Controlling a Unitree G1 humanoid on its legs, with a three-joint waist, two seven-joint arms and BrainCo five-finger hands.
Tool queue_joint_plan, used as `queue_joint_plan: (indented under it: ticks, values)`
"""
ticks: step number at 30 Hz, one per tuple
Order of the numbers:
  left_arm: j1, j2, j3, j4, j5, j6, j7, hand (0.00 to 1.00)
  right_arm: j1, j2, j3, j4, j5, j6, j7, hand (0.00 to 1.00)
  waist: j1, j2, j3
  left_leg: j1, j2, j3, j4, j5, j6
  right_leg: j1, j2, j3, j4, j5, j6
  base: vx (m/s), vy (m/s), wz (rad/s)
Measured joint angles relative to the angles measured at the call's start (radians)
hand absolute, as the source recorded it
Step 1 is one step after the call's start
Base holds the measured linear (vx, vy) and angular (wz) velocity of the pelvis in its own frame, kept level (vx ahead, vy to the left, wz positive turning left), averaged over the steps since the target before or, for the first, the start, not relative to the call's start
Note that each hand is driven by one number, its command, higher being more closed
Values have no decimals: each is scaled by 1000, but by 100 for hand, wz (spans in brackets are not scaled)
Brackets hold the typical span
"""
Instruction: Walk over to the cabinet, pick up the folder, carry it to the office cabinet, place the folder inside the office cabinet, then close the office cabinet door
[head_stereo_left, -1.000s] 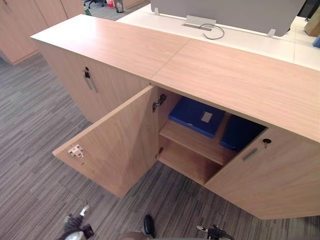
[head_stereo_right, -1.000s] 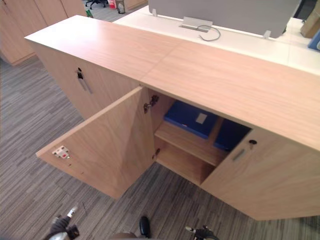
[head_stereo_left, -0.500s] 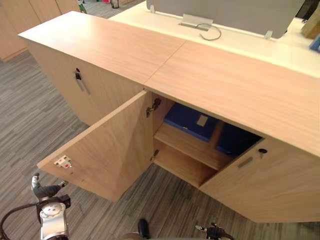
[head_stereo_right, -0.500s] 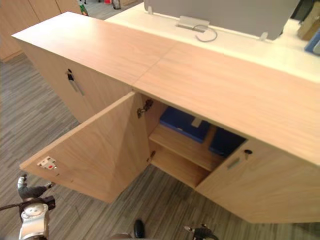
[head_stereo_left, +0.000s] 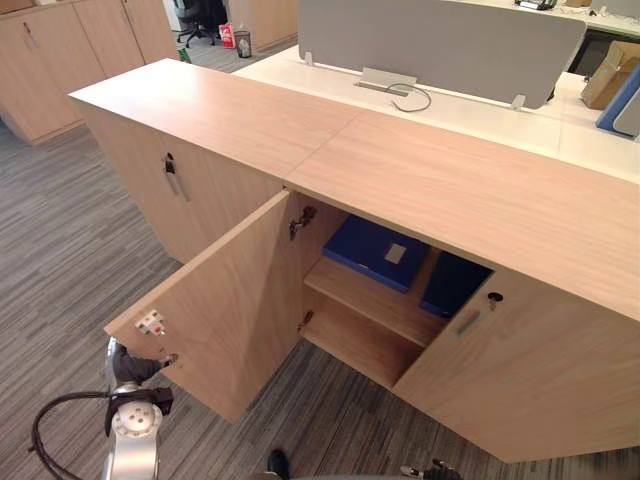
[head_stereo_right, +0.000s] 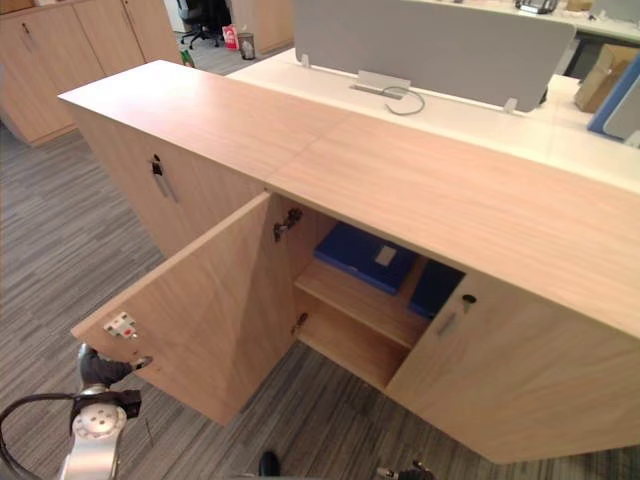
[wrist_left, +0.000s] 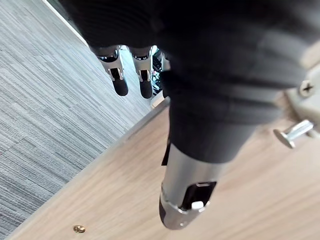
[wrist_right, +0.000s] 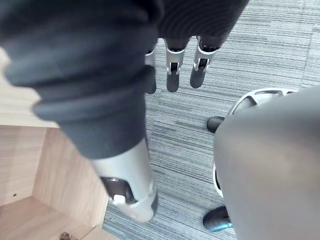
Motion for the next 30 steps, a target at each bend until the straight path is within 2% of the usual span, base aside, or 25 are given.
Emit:
queue_joint_plan:
  ticks: [3, 6, 8, 9, 10, 13, 17, 20, 23, 28, 30]
  values:
    - [54, -1, -82, -32, 23, -15, -23, 0, 0, 1, 10, 1, -1, 0, 0, 0, 8, 1, -1, -9, -8, -2, 0, 3, 5, -1, -5, -4, -12, 12, 5, -15, 28, 5]
    - [113, 1, -202, -58, 43, -56, -75, 0, 0, 4, 37, 1, -3, -2, 0, 0, 20, 4, -3, -13, -14, -4, 3, 8, 11, -1, -9, -6, -17, 22, 5, -11, 16, 3]
    - [118, 4, -273, -60, 51, -71, -102, 0, -1, 5, 40, 1, -3, -4, 0, 0, 20, 5, -6, -14, -15, -4, 0, 9, 14, -2, -10, -5, -19, 23, 6, -43, 14, -2]
    - [152, 3, -332, -79, 52, -100, -129, 0, 2, 3, 45, 1, -3, -5, -1, 0, 20, 8, -12, -19, -15, -5, 0, 10, 14, -5, -8, -5, -24, 24, 7, -50, 6, -1]
    - [158, 2, -355, -82, 52, -110, -140, 0, 2, 1, 51, 2, -3, -5, -1, 0, 20, 10, -15, -22, -15, -5, -1, 11, 13, -8, -8, -5, -25, 26, 8, -61, 4, 2]
    - [163, -5, -466, -82, 51, -133, -198, 0, -2, 0, 69, 1, -3, -8, -4, 0, 9, 20, -22, -28, -14, -8, -1, 15, 7, -13, -6, -4, -26, 28, 6, -48, -3, 1]
    - [154, -24, -547, -80, 34, -143, -256, 0, -3, 2, 70, 1, -3, -9, -5, 0, -7, 21, -30, -32, -5, 2, -1, 16, 7, -23, 6, 18, -36, 30, 3, -28, -21, -12]
    - [129, -28, -593, -72, -18, -148, -302, 0, -4, 3, 69, 1, -11, -9, -5, 0, -22, 20, -45, -51, 4, 9, 0, 21, 7, -35, 22, 22, -63, 48, -9, 15, -40, -11]
    - [100, -42, -603, -62, -75, -148, -338, 0, -5, 2, 68, 2, -21, -9, -5, 0, -23, 21, -45, -53, 13, 13, 1, 24, 9, -34, 34, 32, -80, 64, -16, 33, -56, -8]
    - [75, -41, -606, -6, -296, -145, -393, 0, -13, 3, 67, 5, -39, -8, -6, 0, -29, 20, -38, -26, 36, 49, 5, 18, 0, -17, 59, 68, -98, 68, -22, 33, -62, -23]
    - [65, -44, -605, 37, -402, -139, -410, 0, -16, 4, 67, 5, -39, -8, -6, 0, -29, 18, -28, -16, 50, 76, 51, -18, -10, -5, 63, 100, -98, 67, -23, -8, -50, -46]
